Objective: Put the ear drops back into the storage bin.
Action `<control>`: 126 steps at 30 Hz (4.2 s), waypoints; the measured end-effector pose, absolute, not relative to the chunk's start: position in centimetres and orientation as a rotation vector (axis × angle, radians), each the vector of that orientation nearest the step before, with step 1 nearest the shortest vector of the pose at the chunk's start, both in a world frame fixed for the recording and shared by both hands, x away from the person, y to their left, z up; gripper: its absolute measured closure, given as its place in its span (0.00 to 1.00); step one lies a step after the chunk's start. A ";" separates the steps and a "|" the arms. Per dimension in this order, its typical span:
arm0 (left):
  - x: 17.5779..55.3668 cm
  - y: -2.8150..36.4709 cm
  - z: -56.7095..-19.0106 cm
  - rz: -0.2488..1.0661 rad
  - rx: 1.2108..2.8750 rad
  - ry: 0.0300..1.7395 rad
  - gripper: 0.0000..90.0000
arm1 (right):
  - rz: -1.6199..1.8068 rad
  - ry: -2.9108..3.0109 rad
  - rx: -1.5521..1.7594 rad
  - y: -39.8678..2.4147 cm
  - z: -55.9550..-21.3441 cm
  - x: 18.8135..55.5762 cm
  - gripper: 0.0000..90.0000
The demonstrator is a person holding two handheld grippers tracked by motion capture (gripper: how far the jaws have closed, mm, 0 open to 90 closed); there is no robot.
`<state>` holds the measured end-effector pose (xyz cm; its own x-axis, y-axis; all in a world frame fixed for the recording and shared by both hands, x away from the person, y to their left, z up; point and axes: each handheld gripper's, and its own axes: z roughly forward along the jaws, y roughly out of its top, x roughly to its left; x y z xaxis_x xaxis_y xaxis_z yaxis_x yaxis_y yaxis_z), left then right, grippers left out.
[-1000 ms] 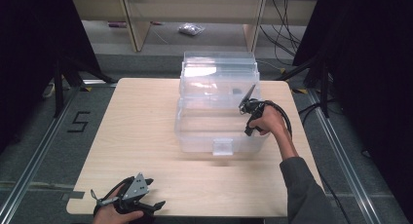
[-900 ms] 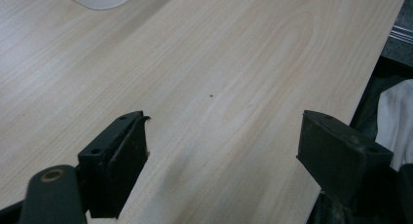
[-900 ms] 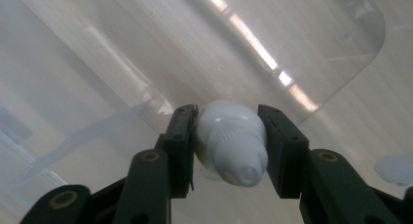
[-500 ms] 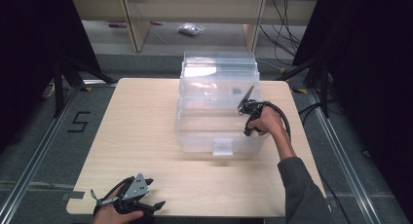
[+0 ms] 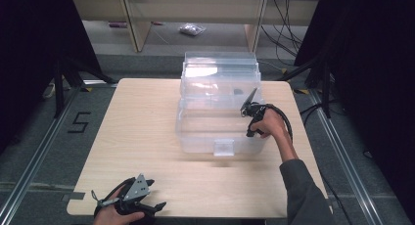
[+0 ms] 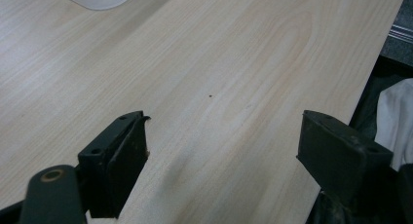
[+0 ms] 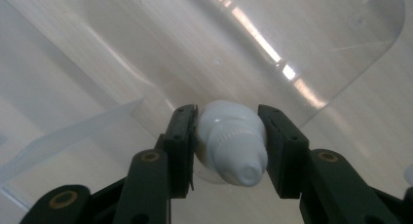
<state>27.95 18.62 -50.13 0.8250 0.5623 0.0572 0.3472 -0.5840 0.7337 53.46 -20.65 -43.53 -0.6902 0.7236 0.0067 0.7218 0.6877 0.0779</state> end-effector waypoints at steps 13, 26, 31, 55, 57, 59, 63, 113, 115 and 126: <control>27.9 18.6 -50.2 0.362 2.241 0.681 0.20 | 0.150 2.850 1.310 -19.9 -43.2 53.2 0.59; 27.9 18.6 -50.2 0.363 2.238 0.682 0.20 | 0.291 2.752 1.229 -19.9 -39.6 52.0 0.36; 27.9 18.6 -50.1 0.362 2.245 0.665 0.20 | 0.395 2.720 1.200 -20.1 -38.2 51.0 0.33; 27.9 18.6 -50.2 0.359 2.242 0.669 0.20 | 0.579 2.663 1.167 -21.7 -36.8 47.1 0.28; 27.9 18.6 -50.2 0.359 2.243 0.671 0.20 | 0.594 2.659 1.179 -21.9 -36.8 46.7 0.28; 27.9 18.6 -50.2 0.362 2.241 0.670 0.20 | 0.604 2.650 1.190 -21.9 -36.8 46.5 0.28; 27.9 18.6 -50.2 0.364 2.239 0.672 0.20 | 0.627 2.642 1.172 -22.2 -36.7 46.0 0.28; 28.1 18.7 -50.2 0.370 2.251 0.670 0.20 | 0.805 2.602 1.048 -22.7 -37.9 40.2 0.27; 28.0 18.7 -50.2 0.371 2.246 0.673 0.20 | 0.810 2.600 1.029 -22.8 -38.0 40.1 0.27; 27.9 18.7 -50.2 0.369 2.236 0.676 0.20 | 0.831 2.567 1.042 -23.0 -38.5 39.3 0.25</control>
<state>27.93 18.67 -50.20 0.8184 0.5724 0.0521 0.3537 -0.5729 0.7394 39.25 -22.98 -38.52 -0.7135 0.7004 -0.0150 0.5589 0.5820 0.5907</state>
